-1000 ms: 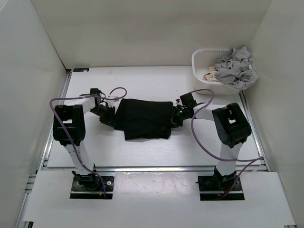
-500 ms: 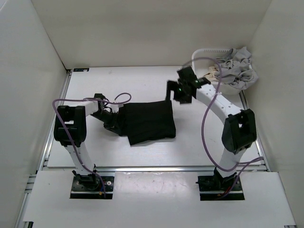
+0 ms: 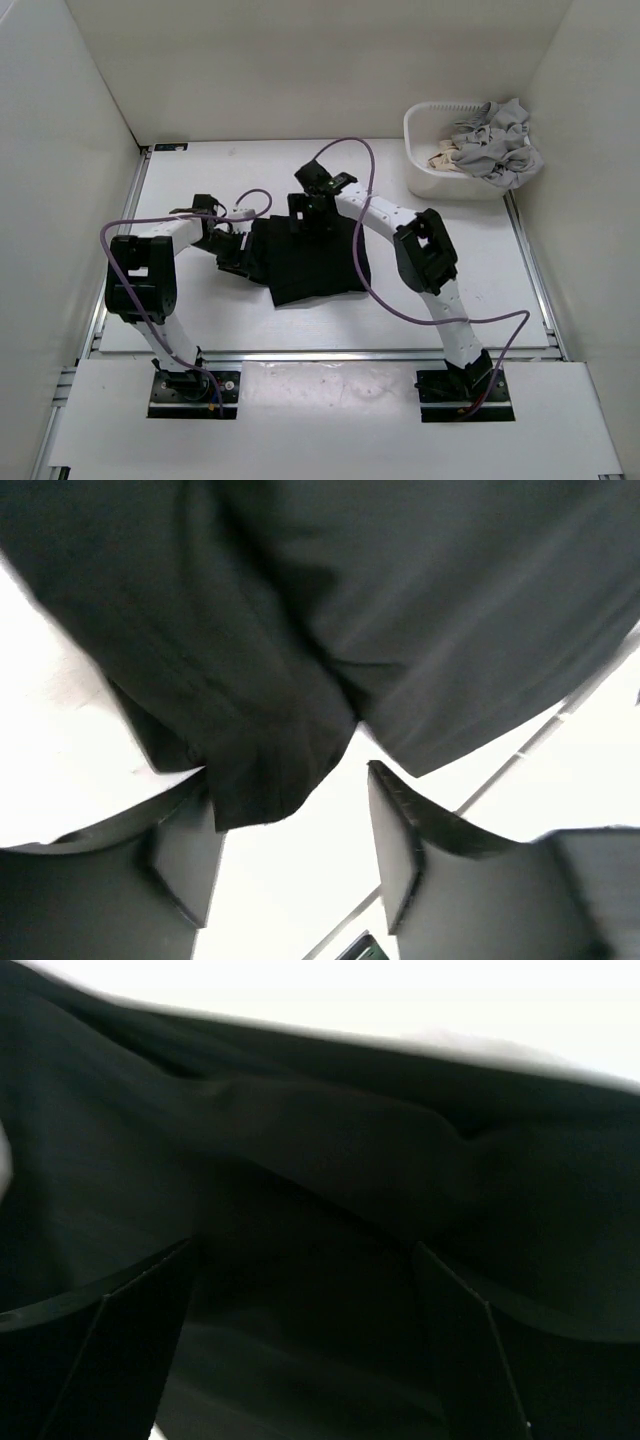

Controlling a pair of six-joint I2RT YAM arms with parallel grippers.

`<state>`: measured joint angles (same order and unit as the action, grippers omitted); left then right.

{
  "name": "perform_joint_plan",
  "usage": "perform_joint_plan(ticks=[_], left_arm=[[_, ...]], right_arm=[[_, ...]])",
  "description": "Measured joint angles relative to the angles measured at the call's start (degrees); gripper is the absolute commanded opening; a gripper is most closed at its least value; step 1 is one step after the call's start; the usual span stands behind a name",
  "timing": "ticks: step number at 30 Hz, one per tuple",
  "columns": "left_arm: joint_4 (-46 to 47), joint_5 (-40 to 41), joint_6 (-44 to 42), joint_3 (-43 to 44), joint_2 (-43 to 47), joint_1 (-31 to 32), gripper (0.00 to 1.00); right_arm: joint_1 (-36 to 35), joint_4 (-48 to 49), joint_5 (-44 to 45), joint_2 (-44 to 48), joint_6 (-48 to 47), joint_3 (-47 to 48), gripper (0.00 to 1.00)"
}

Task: Fold and stack the trousers
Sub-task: Fold the trousers

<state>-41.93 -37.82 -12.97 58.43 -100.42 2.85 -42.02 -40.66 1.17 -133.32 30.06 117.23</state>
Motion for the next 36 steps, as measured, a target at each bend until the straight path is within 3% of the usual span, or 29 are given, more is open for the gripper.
perform_joint_plan(ticks=[1, 4, 9, 13, 19, 23, 30, 36], left_arm=[[0.07, 0.87, 0.13, 0.0, 0.0, 0.0, 0.73], [-0.04, 3.61, 0.66, 0.24, 0.02, 0.0, 1.0], [-1.38, 10.43, 1.11, 4.5, 1.2, 0.11, 1.0], [-4.13, 16.26, -0.22, 13.0, 1.38, 0.11, 1.0], [-7.69, 21.68, -1.36, 27.52, 1.31, -0.13, 1.0], [-9.77, 22.88, -0.94, 28.26, 1.2, -0.15, 1.0], [-12.09, 26.38, -0.81, 28.26, 1.03, -0.44, 1.0], [-12.07, 27.96, -0.7, 26.16, 1.53, -1.6, 1.0]], right_arm=[[-0.02, 0.17, 0.68, 1.29, 0.26, -3.06, 0.96], [0.85, -0.55, 3.3, 5.79, 0.7, -8.57, 0.99], [4.31, -2.84, 7.98, 15.45, -1.09, -9.14, 0.99], [8.48, -3.45, 9.9, 25.59, -2.73, -11.8, 0.99], [21.64, -5.55, 7.21, 38.91, -4.9, -21.22, 0.99], [28.3, -10.12, 7.85, 40.94, -7.15, -22.88, 0.99], [28.87, -14.78, 9.27, 41.2, -10.21, -23.43, 0.99], [33.77, -15.45, 9.49, 45.81, -11.89, -27.76, 0.99]])
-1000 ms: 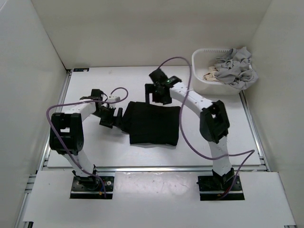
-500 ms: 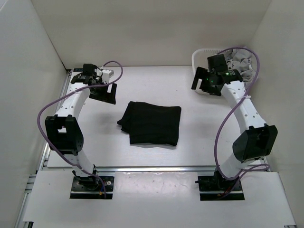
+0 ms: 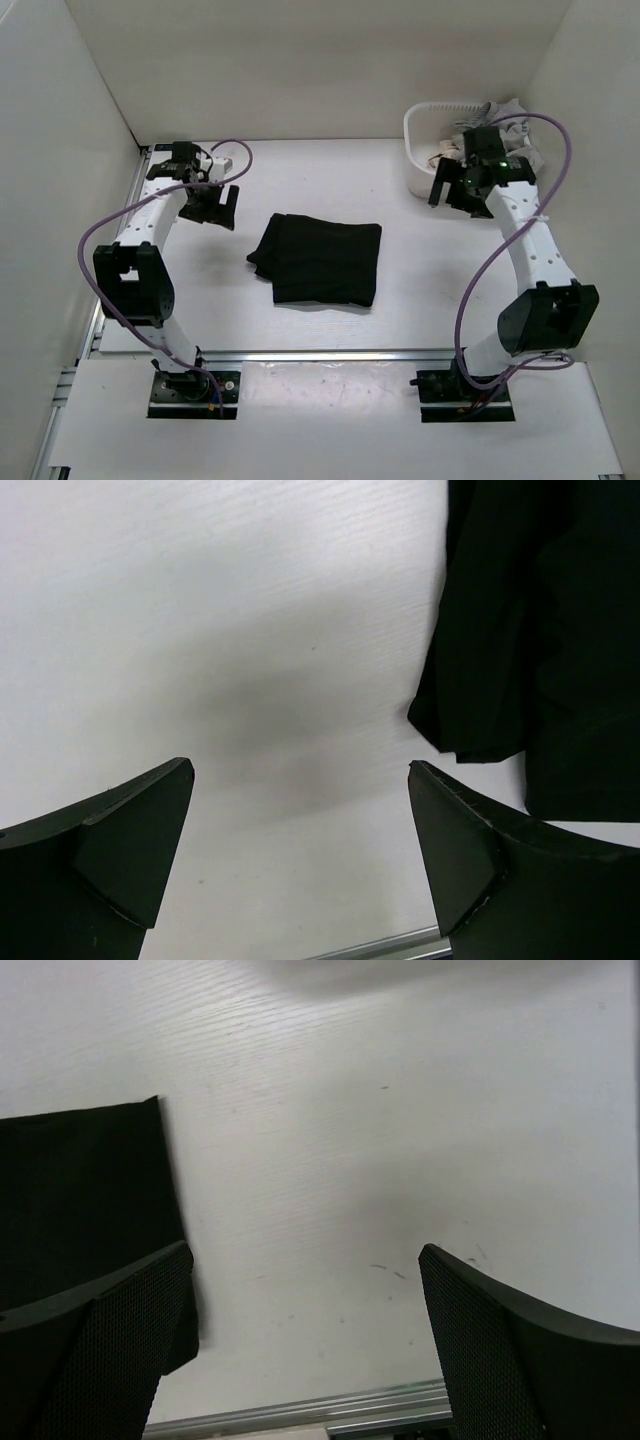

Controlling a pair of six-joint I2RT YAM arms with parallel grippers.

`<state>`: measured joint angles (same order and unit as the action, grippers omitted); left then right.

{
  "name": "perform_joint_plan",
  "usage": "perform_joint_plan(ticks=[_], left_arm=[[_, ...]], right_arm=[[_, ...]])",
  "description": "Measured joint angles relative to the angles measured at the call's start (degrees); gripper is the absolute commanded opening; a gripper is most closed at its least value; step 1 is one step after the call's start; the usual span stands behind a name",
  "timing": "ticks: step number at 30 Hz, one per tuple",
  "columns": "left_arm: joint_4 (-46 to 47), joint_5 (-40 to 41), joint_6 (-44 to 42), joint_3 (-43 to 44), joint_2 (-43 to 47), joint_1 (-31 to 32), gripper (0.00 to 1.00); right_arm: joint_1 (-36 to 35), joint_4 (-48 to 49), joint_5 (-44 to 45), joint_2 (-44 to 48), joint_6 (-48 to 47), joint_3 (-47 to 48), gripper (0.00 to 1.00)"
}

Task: Fold and stack the trousers
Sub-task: Fold the trousers

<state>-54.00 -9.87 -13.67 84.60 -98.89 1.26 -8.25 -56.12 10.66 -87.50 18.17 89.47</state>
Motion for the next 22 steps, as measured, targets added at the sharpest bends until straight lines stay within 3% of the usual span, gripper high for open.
perform_joint_plan(ticks=[6, 22], left_arm=[[-0.04, 0.48, 0.04, -2.8, 1.7, -1.81, 1.0], [0.02, 0.92, 0.02, -4.66, 3.89, -2.1, 1.0]], right_arm=[[5.27, -0.37, -0.15, 4.55, -2.08, -0.66, 0.99], [5.33, -0.44, -0.72, 6.69, -3.45, -5.01, 0.99]])
